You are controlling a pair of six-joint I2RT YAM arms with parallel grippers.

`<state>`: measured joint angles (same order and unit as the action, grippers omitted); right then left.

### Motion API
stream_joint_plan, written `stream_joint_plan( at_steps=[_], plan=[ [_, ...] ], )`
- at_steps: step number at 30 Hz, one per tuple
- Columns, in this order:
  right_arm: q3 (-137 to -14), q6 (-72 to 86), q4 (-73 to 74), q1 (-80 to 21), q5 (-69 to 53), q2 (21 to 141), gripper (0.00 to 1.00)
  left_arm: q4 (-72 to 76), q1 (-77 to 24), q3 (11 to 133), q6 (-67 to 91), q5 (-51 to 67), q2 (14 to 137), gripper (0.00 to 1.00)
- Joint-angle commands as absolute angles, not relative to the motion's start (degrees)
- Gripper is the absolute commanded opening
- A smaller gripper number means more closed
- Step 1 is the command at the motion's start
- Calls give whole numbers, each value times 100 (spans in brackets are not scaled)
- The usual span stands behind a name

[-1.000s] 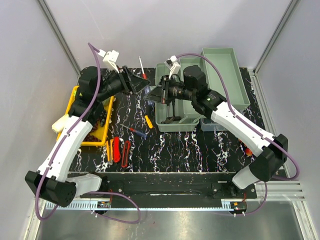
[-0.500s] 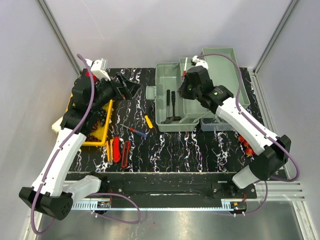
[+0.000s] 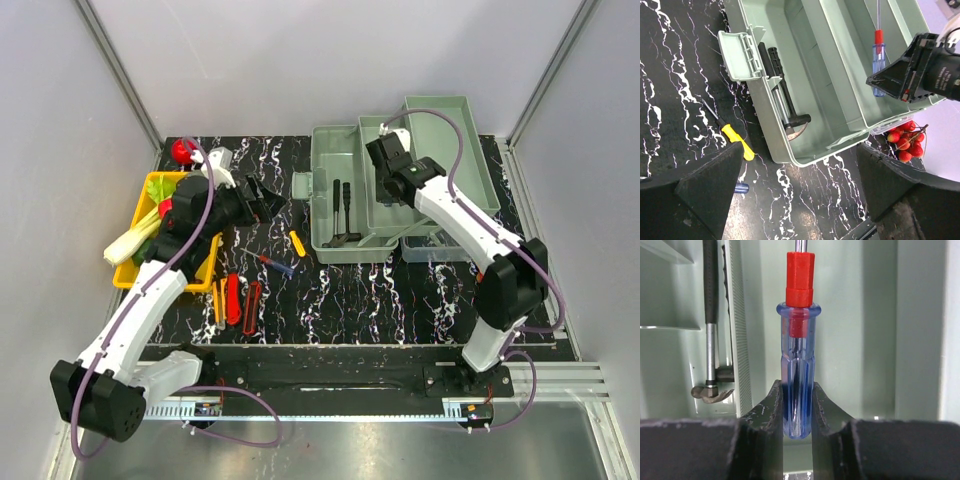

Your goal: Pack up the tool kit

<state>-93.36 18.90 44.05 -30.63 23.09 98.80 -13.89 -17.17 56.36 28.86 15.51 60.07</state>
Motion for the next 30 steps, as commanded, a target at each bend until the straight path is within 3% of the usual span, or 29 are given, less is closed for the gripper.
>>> stream_joint_plan(
  at_steps=[1,9,13,18,24,30],
  plan=[
    [-9483,1846,4351,-3050,2566,10115,0,-818,-1618,5432,3233,1433,5950,99],
    [-9580,1670,4227,-3032,2487,10661,15,456,-1336,3922,3955,1485,5950,99],
    [-9615,1749,4298,-3032,2618,10644,39,239,-1310,3822,3605,1353,5994,99],
    [-9799,1705,4517,-3032,2865,10451,61,-1053,-1301,4517,3217,801,6626,99],
    [-9879,1565,4351,-3041,2471,9810,68,-2231,-1301,5141,3892,71,7645,98],
    [-9440,1546,3736,-3041,1478,8835,68,-2575,-1310,5413,4701,-139,8384,89]
  ],
)
